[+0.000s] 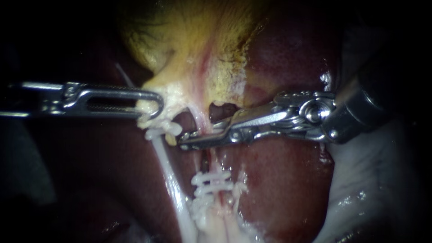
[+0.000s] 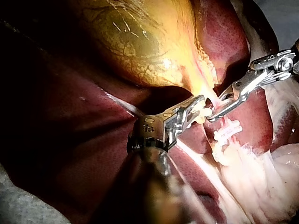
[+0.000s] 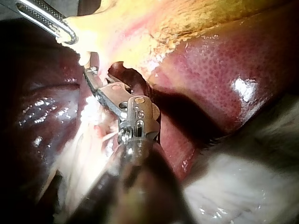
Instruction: Going back third clip right tube
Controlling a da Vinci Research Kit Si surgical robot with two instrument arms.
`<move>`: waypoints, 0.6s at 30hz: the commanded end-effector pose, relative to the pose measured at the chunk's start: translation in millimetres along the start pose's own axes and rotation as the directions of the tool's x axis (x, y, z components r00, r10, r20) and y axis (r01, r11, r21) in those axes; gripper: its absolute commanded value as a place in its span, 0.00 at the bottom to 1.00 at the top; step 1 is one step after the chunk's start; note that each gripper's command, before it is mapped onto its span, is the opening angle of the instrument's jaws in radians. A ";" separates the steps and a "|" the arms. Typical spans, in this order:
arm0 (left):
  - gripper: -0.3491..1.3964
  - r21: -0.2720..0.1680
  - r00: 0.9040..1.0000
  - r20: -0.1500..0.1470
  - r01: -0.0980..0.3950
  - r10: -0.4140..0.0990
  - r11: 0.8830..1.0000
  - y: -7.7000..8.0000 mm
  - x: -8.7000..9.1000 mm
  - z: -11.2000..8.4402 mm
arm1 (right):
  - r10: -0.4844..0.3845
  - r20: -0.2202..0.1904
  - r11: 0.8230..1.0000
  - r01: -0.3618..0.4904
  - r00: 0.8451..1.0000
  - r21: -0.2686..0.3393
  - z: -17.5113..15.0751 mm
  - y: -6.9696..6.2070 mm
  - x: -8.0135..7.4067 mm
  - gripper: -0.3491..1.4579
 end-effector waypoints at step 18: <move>0.00 -0.001 1.000 0.001 0.000 0.000 1.000 0.1 0.1 0.1 | -0.378 -0.058 0.926 0.377 0.924 -0.030 -0.5 -0.3 -0.4 0.47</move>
